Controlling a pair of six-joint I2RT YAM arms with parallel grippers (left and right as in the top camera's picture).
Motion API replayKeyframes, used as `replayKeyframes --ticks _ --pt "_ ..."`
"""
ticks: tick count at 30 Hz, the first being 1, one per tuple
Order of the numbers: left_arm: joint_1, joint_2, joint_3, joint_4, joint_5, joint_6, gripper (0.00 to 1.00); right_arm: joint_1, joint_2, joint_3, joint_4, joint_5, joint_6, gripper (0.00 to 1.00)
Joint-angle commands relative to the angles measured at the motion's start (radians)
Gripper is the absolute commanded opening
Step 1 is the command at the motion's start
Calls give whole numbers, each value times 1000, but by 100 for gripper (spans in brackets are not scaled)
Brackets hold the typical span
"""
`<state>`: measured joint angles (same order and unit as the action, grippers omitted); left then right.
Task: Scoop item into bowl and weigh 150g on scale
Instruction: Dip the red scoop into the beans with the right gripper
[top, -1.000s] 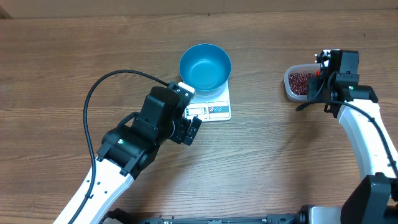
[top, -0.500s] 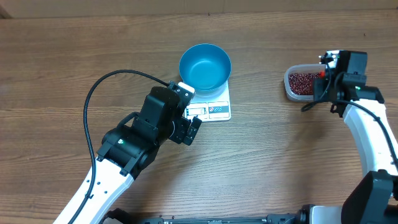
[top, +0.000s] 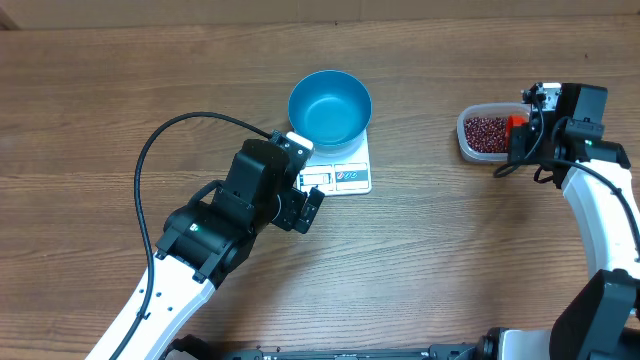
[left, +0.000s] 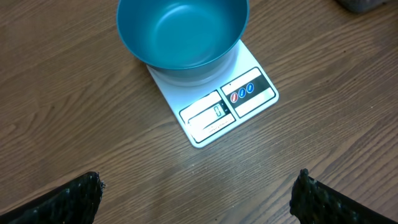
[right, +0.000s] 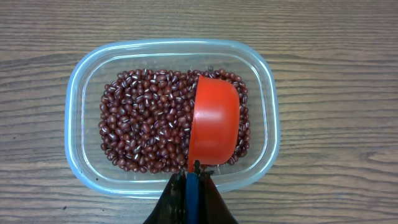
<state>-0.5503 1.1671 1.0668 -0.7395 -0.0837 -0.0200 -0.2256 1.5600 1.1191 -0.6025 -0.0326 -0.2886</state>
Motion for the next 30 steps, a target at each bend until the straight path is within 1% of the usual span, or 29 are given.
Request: replayKeyframes --ticks 1,16,21,22,25,30 --pt "-6 6 -6 3 -9 -10 100 -1 7 -7 3 -14 -6 4" --pt "-6 6 -6 3 -9 -10 100 -1 14 -7 -16 -16 -8 4" --pt "-6 6 -6 3 -9 -10 99 -1 44 -7 -23 -54 -8 4" --pt "-6 6 -6 3 -9 -10 100 -1 61 -7 -31 -85 -8 4" --pt "-6 6 -6 3 -9 -10 100 -1 80 -7 -34 -86 -8 4" --pt "-6 6 -6 3 -9 -10 100 -1 83 -7 -34 -142 -8 4"
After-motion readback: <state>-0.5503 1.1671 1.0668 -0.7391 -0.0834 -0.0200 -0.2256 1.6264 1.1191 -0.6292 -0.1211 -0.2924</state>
